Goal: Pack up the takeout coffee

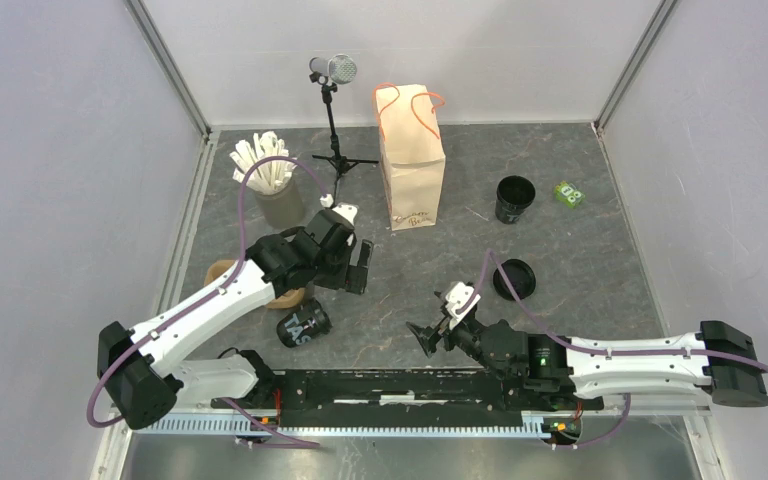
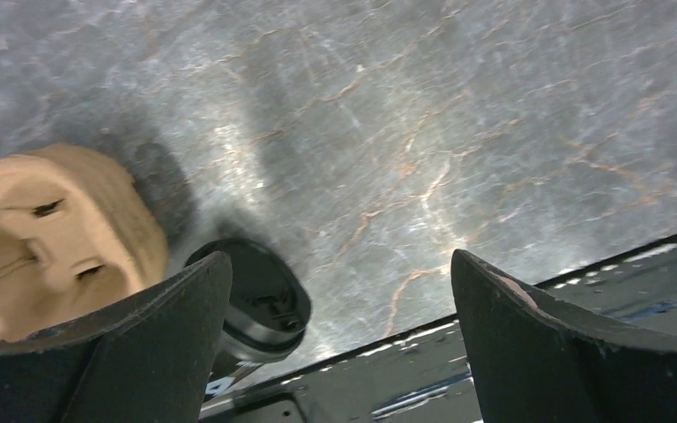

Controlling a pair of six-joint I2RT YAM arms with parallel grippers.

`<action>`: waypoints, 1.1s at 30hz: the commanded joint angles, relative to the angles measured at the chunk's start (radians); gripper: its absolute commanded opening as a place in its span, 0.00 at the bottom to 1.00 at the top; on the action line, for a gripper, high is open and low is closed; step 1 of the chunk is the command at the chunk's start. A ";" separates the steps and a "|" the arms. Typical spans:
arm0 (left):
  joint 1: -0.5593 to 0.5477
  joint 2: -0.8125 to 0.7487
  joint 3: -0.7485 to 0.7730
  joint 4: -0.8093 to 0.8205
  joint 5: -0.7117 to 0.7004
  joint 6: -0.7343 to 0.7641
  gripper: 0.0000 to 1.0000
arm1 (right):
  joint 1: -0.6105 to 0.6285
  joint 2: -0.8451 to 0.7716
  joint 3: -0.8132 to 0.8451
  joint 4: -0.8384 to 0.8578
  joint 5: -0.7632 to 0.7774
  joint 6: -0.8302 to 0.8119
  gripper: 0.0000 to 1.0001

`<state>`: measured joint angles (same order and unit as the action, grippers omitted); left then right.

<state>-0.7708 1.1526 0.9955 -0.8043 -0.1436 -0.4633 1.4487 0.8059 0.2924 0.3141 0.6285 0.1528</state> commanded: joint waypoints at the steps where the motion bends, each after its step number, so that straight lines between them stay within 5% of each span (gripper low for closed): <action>1: -0.059 0.058 0.077 -0.186 -0.187 0.051 1.00 | -0.001 -0.079 -0.034 0.021 -0.003 -0.022 0.92; 8: -0.065 0.002 0.085 -0.190 -0.274 -0.164 1.00 | -0.003 -0.044 -0.139 0.295 -0.119 -0.076 0.91; 15: 0.141 -0.282 0.110 -0.159 -0.288 -0.158 1.00 | -0.018 0.332 0.104 0.414 -0.407 -0.035 0.80; 21: 0.155 -0.467 0.188 -0.125 -0.352 -0.147 1.00 | -0.048 0.581 0.235 0.569 -0.556 0.057 0.74; 33: 0.156 -0.684 0.084 -0.022 -0.281 -0.080 1.00 | -0.106 0.912 0.490 0.501 -0.582 0.239 0.76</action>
<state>-0.6189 0.4919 1.1172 -0.8749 -0.4416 -0.5766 1.3514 1.6600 0.7113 0.8162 0.0509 0.3180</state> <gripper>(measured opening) 0.996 0.761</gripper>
